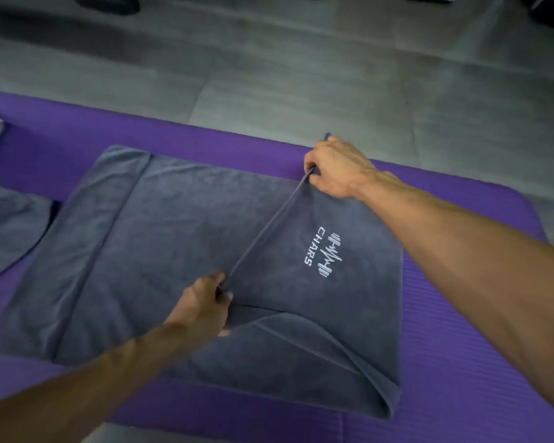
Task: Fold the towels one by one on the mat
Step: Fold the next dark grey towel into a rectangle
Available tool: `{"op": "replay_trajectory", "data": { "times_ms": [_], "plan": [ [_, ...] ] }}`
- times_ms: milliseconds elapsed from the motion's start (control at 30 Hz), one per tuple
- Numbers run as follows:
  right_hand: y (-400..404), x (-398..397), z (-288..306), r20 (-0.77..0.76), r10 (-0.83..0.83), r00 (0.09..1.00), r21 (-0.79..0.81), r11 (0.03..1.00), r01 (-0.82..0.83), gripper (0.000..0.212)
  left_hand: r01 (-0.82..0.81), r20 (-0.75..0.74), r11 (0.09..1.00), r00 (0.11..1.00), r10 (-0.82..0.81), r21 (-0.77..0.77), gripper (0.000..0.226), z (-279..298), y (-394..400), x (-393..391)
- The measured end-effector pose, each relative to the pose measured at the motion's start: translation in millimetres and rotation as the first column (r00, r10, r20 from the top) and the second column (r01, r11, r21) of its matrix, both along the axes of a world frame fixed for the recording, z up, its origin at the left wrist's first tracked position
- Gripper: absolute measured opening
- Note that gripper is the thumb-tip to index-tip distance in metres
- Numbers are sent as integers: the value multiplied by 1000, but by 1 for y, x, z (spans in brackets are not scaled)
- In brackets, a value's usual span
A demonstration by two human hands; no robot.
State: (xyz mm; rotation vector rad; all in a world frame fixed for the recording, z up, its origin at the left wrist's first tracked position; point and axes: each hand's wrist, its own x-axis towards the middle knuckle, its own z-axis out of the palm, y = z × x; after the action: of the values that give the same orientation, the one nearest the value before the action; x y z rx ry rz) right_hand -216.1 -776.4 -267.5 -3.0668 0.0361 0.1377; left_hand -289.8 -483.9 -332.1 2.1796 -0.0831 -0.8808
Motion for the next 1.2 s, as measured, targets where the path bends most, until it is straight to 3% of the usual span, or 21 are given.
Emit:
{"op": "replay_trajectory", "data": {
  "times_ms": [100, 200, 467, 700, 833, 1033, 1133, 1200],
  "plan": [
    [34, 33, 5, -16, 73, 997, -42, 996, -73, 15, -123, 74, 985, 989, 132, -119, 10, -6, 29, 0],
    [66, 62, 7, -67, 156, 985, -94, 982, -162, 11, -79, 134, 989, 986, 96, -127, 15, -6, 60, 9],
    [158, 132, 9, -82, 230, 970, -67, 969, -236, 17, -159, 58, 963, 983, 175, -216, 18, 15, 167, 61],
    [254, 193, -3, -84, 314, 946, -46, 947, -319, 16, -323, 5, 910, 942, 336, -261, 23, 17, 244, 87],
    [293, 220, -24, -143, 334, 932, -51, 937, -344, 5, -312, 46, 929, 944, 327, -201, 28, 7, 276, 99],
    [324, 237, -63, -199, 321, 926, -61, 939, -338, 8, -289, 93, 950, 950, 300, -118, 28, -16, 296, 107],
    [332, 237, -75, -176, 326, 929, -60, 938, -341, 20, -270, 129, 962, 953, 273, -38, 28, -27, 300, 105],
    [332, 234, -86, -151, 314, 937, 22, 949, -314, 33, -187, 158, 980, 972, 174, 68, 31, -32, 300, 103]
  ]
}}
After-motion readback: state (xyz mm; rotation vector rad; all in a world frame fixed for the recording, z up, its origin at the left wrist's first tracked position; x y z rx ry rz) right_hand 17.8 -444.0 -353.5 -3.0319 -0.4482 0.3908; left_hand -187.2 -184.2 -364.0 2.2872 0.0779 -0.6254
